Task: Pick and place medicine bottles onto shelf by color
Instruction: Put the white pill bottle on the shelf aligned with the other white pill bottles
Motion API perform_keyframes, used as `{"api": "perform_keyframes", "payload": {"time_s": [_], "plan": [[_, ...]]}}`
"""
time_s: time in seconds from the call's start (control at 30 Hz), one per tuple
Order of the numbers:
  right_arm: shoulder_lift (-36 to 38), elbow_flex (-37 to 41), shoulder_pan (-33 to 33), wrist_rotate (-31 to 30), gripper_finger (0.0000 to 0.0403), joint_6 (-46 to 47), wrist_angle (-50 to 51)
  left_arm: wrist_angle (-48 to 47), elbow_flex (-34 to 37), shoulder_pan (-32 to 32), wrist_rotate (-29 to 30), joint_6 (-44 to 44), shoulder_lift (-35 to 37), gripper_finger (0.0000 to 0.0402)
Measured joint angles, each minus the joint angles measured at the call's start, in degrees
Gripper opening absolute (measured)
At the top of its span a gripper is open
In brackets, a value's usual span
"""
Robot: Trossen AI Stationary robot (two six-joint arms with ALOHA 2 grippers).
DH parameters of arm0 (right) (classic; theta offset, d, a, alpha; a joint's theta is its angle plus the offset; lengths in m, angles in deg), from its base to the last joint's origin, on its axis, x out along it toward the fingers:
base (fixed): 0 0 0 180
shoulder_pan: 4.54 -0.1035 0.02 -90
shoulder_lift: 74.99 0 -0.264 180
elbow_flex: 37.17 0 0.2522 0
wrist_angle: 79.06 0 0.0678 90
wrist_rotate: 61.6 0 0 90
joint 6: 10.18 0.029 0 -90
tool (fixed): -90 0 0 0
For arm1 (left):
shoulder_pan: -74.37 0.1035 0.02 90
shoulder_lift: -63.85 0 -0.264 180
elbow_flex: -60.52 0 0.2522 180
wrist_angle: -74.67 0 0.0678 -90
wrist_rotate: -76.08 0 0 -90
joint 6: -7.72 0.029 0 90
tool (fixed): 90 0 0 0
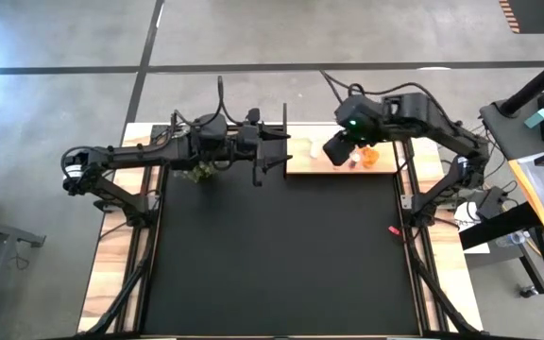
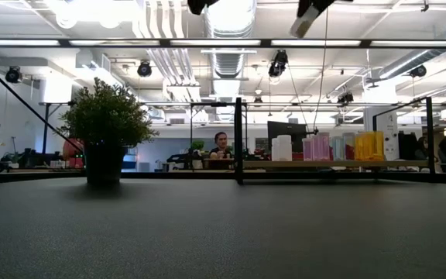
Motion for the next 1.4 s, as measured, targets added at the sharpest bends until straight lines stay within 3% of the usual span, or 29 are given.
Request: {"api": "perform_keyframes", "payload": {"time_s": [0.2, 0.4, 0.9, 1.4], "plan": [[-3.6, 4.5, 4.1, 4.8, 0.0137, -3.0, -1.1, 0.0, -0.2, 0.0, 0.1, -0.1, 0.3, 0.0233], [-8.7, 9.4, 8.5, 11.9, 0.0137, -11.6, -0.9, 0.1, -0.2, 0.0, 0.2, -3.0, 1.6, 0.0233], [-18.5, 14.5, 12.8, 12.4, 0.0137, -18.5, -4.9, -0.6, 0.0, 0.1, 1.1, -4.4, 8.4, 0.0233], [-18.5, 19.4, 16.0, 17.6, 0.0137, -5.9, -13.6, -7.2, 0.3, 0.1, 1.1, -4.4, 9.4, 0.0233]]}}
